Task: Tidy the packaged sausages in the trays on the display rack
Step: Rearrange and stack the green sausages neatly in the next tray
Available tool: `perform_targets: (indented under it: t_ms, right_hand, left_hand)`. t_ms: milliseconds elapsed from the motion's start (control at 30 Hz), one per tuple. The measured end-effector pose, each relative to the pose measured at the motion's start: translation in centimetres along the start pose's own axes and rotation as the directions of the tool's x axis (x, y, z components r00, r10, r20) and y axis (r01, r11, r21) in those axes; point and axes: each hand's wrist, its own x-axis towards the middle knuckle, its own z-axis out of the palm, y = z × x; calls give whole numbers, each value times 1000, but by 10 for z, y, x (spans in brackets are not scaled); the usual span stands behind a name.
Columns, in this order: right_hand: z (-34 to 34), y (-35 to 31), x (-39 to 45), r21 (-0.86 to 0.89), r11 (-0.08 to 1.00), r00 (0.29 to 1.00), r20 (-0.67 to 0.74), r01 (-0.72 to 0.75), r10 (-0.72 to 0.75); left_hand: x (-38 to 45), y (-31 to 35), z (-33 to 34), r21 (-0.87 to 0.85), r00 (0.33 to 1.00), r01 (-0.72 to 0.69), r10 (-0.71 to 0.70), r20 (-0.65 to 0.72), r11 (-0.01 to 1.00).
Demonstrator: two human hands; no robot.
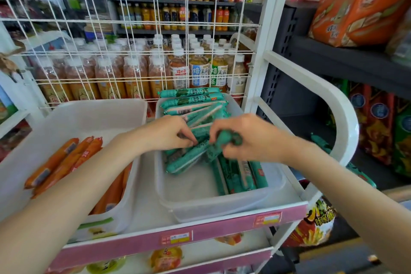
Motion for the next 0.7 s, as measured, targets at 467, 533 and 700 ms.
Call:
perform_targets:
  t_ms: [467,533,700]
  right_hand:
    - [-34,16,30,667,730,924,-168,-149,343]
    - [-32,12,32,710,695,931,-168,-114,325]
    - [-29,12,30,760,648,937,-194,-43,289]
  left_hand:
    - [-5,31,-17,-581,991,-109,41,-129,806]
    - [-4,36,-18,-635,987,-114,17,-158,764]
    - [-5,42,-11,-762,969,-167,-39,-244,625]
